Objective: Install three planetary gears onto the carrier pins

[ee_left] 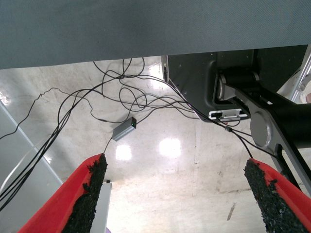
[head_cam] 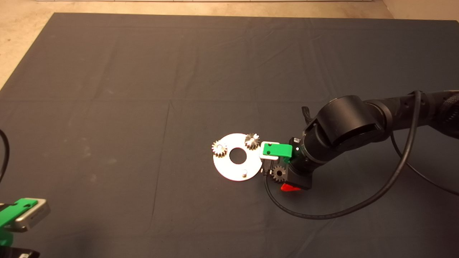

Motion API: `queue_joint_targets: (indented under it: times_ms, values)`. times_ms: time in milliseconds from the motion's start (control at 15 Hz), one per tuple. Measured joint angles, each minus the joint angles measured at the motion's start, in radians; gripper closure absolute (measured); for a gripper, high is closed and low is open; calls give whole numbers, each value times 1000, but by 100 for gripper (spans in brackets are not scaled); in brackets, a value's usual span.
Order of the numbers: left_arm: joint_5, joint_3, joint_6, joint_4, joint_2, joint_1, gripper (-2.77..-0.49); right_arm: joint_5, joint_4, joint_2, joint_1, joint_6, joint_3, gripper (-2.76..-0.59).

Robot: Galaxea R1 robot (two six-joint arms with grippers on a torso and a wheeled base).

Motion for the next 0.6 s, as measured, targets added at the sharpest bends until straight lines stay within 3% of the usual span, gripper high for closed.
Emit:
queue_joint_targets:
  times_ms: [600]
  values:
    - [0, 0, 30, 0, -3, 0, -202, 0, -19, 8, -37, 0, -1, -202]
